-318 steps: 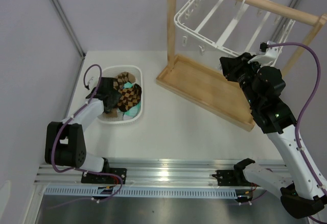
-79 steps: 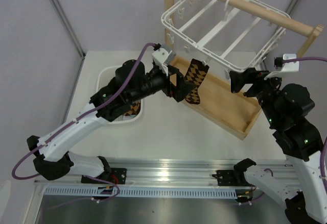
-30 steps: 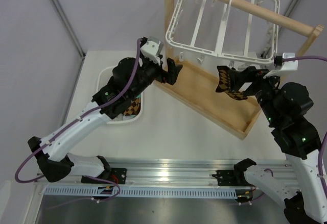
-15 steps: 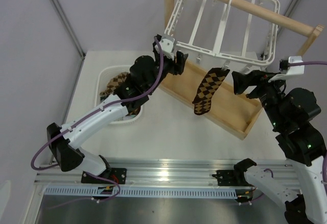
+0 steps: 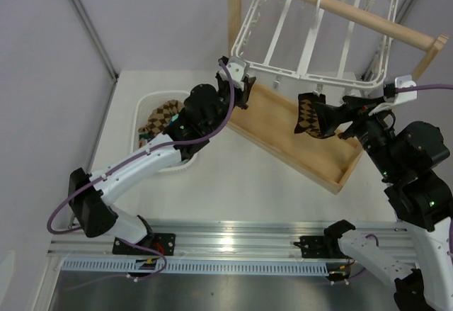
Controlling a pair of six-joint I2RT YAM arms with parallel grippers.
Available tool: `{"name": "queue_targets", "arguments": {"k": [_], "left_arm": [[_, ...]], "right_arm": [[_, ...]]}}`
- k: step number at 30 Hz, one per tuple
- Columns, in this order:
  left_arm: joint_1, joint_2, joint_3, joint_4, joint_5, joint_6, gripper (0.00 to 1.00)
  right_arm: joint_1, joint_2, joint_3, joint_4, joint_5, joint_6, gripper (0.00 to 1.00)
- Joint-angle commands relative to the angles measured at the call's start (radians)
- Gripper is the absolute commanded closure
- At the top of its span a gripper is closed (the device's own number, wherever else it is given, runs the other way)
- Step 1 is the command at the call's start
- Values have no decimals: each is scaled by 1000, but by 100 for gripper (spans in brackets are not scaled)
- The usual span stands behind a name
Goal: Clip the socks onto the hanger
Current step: Open the clamp at the hanger.
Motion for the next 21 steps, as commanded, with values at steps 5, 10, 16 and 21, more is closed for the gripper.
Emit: {"name": "queue_targets", "arguments": {"k": [5, 10, 16, 21], "left_arm": [[-6, -139, 1, -55, 258, 7, 99], [-17, -160, 7, -71, 349, 9, 99], [-24, -151, 23, -68, 387, 12, 99], [-43, -130, 52, -81, 407, 33, 98]], "right_arm": [[6, 86, 117, 37, -274, 33, 14], [10, 149, 147, 123, -368, 96, 15], [46, 258, 162, 204, -379, 193, 17], [109, 333, 170, 235, -297, 194, 19]]}}
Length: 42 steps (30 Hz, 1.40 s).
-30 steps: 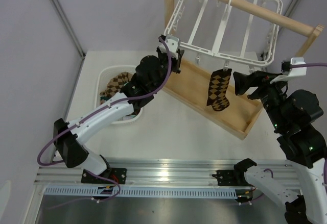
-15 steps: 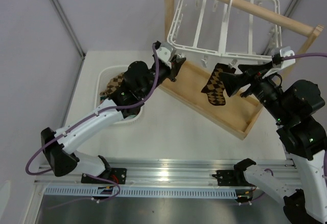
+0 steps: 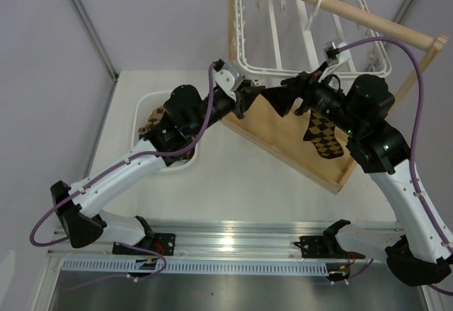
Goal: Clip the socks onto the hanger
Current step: Open the clamp at the hanger.
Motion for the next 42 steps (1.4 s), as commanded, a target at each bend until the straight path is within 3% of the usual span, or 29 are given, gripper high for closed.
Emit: {"name": "queue_targets", "arguments": {"k": [1, 11, 17, 29, 42], "left_arm": [[-23, 7, 51, -13, 72, 34, 98], [-29, 15, 67, -47, 124, 64, 97], [-32, 18, 44, -33, 135, 77, 97], [-61, 34, 67, -53, 167, 129, 97], [-61, 8, 64, -80, 104, 84, 97]], "right_arm": [[34, 29, 36, 83, 51, 20, 19], [56, 77, 20, 151, 98, 64, 20], [56, 46, -23, 217, 158, 147, 24], [74, 87, -33, 245, 166, 150, 30], [82, 86, -56, 197, 215, 112, 68]]}}
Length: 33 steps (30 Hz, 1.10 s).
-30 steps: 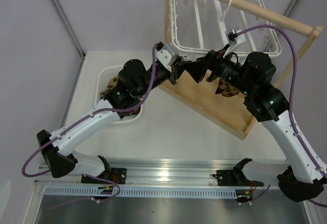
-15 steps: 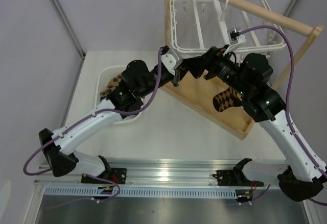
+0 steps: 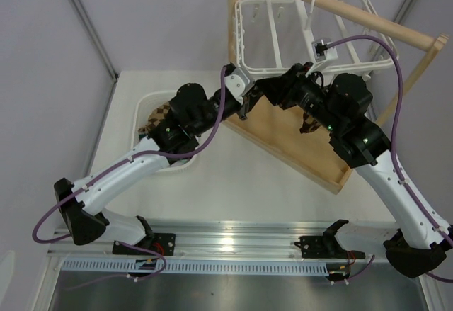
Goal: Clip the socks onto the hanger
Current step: Open the clamp at the hanger.
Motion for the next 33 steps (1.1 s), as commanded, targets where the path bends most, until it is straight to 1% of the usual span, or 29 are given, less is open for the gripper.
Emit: {"name": "queue_targets", "arguments": {"k": [1, 5, 7, 9, 10, 12, 13, 14, 16, 20, 21, 23, 25, 27, 30, 33], "left_arm": [[-41, -28, 26, -37, 69, -43, 96], [-41, -45, 12, -49, 66, -67, 91], [-43, -54, 9, -66, 55, -81, 89], [-43, -71, 5, -81, 38, -101, 78], [-43, -80, -15, -87, 9, -107, 65], [-41, -101, -32, -95, -21, -130, 51], [-40, -123, -55, -98, -35, -136, 45], [-38, -134, -58, -106, -64, -146, 35], [-38, -164, -72, -144, -81, -167, 25], [-37, -221, -116, -175, -100, -192, 23], [-37, -232, -129, -178, -151, -208, 23], [-31, -250, -152, -186, -189, -236, 23], [-21, -259, -143, -231, -250, -283, 23], [0, -263, -136, -274, -259, -342, 23], [11, -267, -149, -270, -245, -360, 23], [24, -266, -152, -323, -310, -394, 23]], "right_arm": [[-5, 14, -9, 65, 94, -32, 72], [-5, 7, -22, 62, 114, -36, 83], [-5, 3, -26, 62, 151, -35, 88], [-5, 0, -34, 65, 168, -32, 92], [-5, -5, -37, 67, 172, -30, 95], [-5, -8, -43, 68, 191, -32, 98], [-6, -9, -45, 68, 195, -30, 99], [-5, -12, -48, 70, 201, -30, 100], [-5, -14, -51, 73, 212, -32, 100], [-5, -17, -49, 77, 212, -24, 100], [-5, -17, -51, 79, 212, -19, 100], [-5, -19, -51, 77, 220, -10, 100], [-5, -25, -54, 79, 226, 8, 100], [-5, -29, -63, 85, 227, 17, 100], [-5, -34, -72, 91, 240, 27, 100], [-6, -37, -72, 93, 234, 27, 100]]}}
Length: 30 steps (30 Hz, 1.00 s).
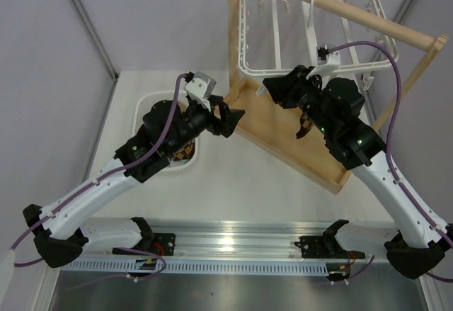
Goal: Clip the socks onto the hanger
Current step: Open the clamp at the hanger, then pick up the sock from the bin.
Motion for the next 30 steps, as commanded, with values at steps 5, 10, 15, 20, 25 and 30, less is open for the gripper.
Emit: {"name": "queue_targets", "arguments": {"k": [5, 10, 15, 20, 25, 30], "left_arm": [[201, -7, -47, -276, -167, -309, 22], [367, 11, -132, -391, -156, -452, 16], [520, 69, -223, -419, -147, -502, 16], [554, 180, -222, -512, -207, -556, 18], [614, 149, -373, -430, -118, -707, 25], [663, 122, -472, -312, -70, -863, 25]], "right_arm": [[-11, -26, -1, 67, 44, 7, 100], [-16, -23, -8, 75, 28, 4, 100], [-24, -20, -11, 81, 5, 7, 100], [-36, -17, -18, 81, -13, 13, 100], [-51, -22, -19, 80, -32, 13, 100], [-70, -29, -25, 83, -62, 16, 100]]}}
